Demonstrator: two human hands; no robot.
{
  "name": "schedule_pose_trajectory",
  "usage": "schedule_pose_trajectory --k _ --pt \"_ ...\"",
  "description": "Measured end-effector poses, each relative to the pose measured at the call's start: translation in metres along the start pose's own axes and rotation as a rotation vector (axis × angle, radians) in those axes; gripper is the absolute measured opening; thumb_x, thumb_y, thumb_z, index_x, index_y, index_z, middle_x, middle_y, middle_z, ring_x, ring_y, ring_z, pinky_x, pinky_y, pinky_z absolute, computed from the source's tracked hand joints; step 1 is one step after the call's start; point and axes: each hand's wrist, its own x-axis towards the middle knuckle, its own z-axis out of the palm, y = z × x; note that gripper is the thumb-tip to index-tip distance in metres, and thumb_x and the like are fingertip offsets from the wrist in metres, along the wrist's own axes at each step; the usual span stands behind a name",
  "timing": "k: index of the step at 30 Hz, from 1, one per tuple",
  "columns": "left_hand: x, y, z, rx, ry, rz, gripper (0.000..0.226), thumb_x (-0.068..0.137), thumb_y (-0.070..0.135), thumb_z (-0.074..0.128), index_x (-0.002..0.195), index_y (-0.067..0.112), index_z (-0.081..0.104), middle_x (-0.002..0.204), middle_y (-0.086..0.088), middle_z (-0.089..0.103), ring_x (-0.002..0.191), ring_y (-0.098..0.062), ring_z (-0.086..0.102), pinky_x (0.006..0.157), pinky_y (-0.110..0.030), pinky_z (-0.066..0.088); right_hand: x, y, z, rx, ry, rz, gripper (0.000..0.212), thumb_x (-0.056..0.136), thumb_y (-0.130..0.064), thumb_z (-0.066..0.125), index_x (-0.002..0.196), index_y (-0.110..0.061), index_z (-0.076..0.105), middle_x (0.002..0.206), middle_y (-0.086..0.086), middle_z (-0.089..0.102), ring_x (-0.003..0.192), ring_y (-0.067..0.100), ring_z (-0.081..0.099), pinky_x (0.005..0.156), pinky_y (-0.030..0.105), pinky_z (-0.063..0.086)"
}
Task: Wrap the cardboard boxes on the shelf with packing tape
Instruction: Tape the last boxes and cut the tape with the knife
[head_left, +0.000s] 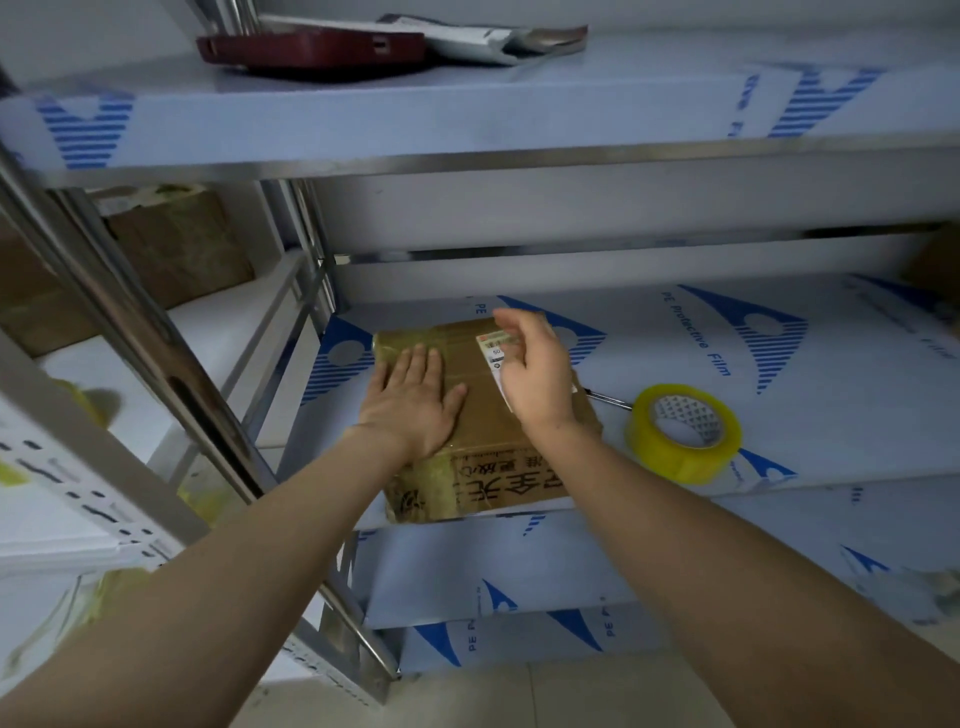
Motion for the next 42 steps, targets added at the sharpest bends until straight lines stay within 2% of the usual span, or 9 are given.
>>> schedule_pose_trajectory --k 6,13,19,23,29,32,35,37,42 --pt "-0.015 0.022 -0.001 0.019 -0.027 0.023 0.087 0.088 0.072 0.004 0.151 0.013 -0.010 0.159 -0.007 -0.011 0.147 -0.020 -0.009 0.118 -0.036 -0.005 -0.003 0.035 -0.069 -0.054 0.127 0.109 0.042 0.084 0.012 0.043 0.116 -0.007 0.062 0.118 0.006 0.063 0.107 0.017 0.059 0.092 0.027 0.046" --pt "-0.033 0.026 -0.005 -0.021 -0.004 0.083 0.114 0.068 0.087 0.004 0.151 0.011 -0.013 0.159 -0.009 -0.013 0.147 -0.021 -0.010 0.119 -0.038 -0.006 -0.038 0.086 -0.109 -0.154 0.049 0.307 0.038 0.088 0.009 0.046 0.121 -0.004 0.060 0.123 0.013 0.062 0.116 0.027 0.056 0.095 0.026 0.040" --pt "-0.036 0.028 -0.002 0.084 -0.063 0.136 0.132 0.055 0.093 0.021 0.149 0.009 -0.017 0.158 -0.011 -0.017 0.146 -0.022 -0.013 0.120 -0.040 -0.003 -0.052 0.125 -0.133 -0.758 -0.342 0.363 0.074 0.080 -0.009 0.063 0.147 -0.012 0.030 0.149 0.014 0.034 0.140 0.030 0.027 0.117 0.038 0.017" --pt "-0.040 0.035 -0.004 0.061 -0.056 0.114 0.122 0.069 0.085 0.033 0.150 0.008 -0.016 0.158 -0.011 -0.016 0.146 -0.022 -0.012 0.119 -0.038 -0.006 -0.050 0.140 -0.141 -1.002 -0.399 0.341 0.054 0.086 -0.023 0.063 0.137 -0.015 0.047 0.138 0.016 0.048 0.130 0.035 0.037 0.111 0.037 0.030" --pt "-0.048 0.058 -0.013 -0.268 0.113 0.172 0.097 0.084 0.060 0.056 0.153 0.015 0.005 0.160 -0.003 0.006 0.147 -0.019 0.007 0.118 -0.035 0.004 -0.045 0.126 -0.158 -0.434 -0.125 0.366 0.041 0.081 -0.020 0.073 0.118 -0.009 0.061 0.110 0.017 0.062 0.107 0.036 0.055 0.082 0.033 0.044" --pt "-0.047 0.080 -0.024 -0.500 0.270 0.179 0.069 0.092 0.030 0.058 0.150 0.016 0.025 0.154 -0.004 0.031 0.141 -0.021 0.028 0.113 -0.033 0.025 -0.049 0.106 -0.167 -0.159 -0.051 0.294 0.028 0.074 -0.009 0.078 0.100 -0.006 0.066 0.092 0.007 0.060 0.088 0.024 0.056 0.067 0.020 0.041" --pt "-0.043 0.110 -0.036 -0.763 0.256 0.193 0.061 0.091 0.013 0.056 0.147 0.016 0.033 0.148 -0.004 0.040 0.136 -0.020 0.037 0.106 -0.024 0.030 -0.057 0.084 -0.174 -0.002 -0.049 0.249 0.032 0.072 -0.005 0.080 0.102 -0.009 0.068 0.094 0.005 0.064 0.085 0.017 0.056 0.065 0.003 0.041" --pt "-0.042 0.128 -0.041 -0.863 0.189 0.252 0.066 0.088 0.011 0.060 0.147 0.017 0.033 0.146 -0.005 0.042 0.132 -0.017 0.040 0.099 -0.019 0.032 -0.063 0.074 -0.180 0.048 -0.077 0.227 0.037 0.071 -0.005 0.081 0.105 -0.009 0.069 0.097 0.003 0.066 0.086 0.014 0.059 0.069 0.002 0.043" --pt "-0.040 0.155 -0.043 -0.851 0.103 0.400 0.092 0.061 0.036 0.068 0.146 0.024 0.036 0.143 -0.007 0.034 0.134 -0.022 0.032 0.110 -0.039 0.034 -0.071 0.060 -0.190 0.077 -0.124 0.213 0.038 0.069 -0.005 0.082 0.102 -0.017 0.068 0.098 0.004 0.069 0.088 0.014 0.062 0.078 0.014 0.048"
